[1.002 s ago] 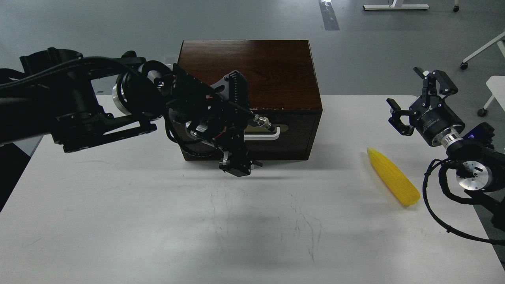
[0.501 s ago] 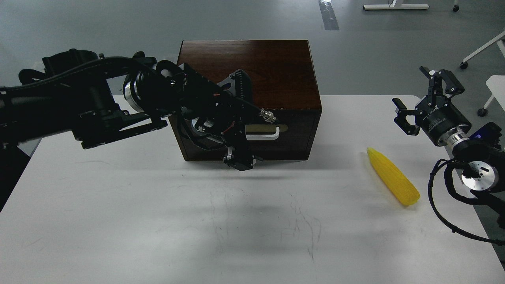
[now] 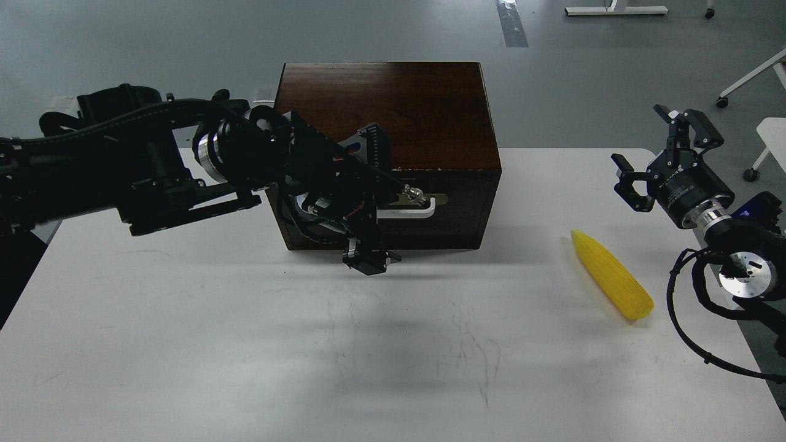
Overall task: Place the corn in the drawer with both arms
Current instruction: 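Hook the left gripper onto the white drawer handle, then pull the drawer out toward the robot with the left gripper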
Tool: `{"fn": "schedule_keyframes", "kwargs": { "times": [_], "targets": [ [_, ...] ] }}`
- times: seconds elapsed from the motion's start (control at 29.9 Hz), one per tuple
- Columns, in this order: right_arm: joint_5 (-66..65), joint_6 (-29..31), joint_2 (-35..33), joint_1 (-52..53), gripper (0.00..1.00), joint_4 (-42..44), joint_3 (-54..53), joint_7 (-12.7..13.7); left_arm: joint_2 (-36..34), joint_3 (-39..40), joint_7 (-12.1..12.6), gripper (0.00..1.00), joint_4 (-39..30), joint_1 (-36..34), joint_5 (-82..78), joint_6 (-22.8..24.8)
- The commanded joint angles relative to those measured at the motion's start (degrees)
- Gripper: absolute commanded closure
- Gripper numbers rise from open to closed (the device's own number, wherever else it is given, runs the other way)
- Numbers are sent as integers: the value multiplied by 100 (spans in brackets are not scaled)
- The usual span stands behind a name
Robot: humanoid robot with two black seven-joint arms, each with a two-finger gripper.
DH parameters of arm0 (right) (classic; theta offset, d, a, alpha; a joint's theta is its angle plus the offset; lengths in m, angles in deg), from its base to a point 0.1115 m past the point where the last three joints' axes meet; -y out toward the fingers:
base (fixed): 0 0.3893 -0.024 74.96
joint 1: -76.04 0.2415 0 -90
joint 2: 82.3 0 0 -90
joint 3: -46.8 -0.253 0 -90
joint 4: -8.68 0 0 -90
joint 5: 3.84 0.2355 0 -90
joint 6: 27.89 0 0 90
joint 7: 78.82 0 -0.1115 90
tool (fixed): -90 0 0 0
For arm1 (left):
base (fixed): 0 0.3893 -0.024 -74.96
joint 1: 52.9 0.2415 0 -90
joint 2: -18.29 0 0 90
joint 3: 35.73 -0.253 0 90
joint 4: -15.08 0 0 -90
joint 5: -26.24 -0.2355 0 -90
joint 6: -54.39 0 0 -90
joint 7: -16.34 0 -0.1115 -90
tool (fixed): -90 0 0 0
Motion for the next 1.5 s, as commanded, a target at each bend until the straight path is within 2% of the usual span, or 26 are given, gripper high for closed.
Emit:
{"fn": "schedule_keyframes", "kwargs": {
  "times": [0.0,1.47],
  "targets": [
    [0,0,0,0,0,-1,0,-1,12,0,0,2,48,12,0,0],
    [0,0,-9,-35,0,-1,0,-1,134,-282,0,2,-137,29,0,0]
  ]
}}
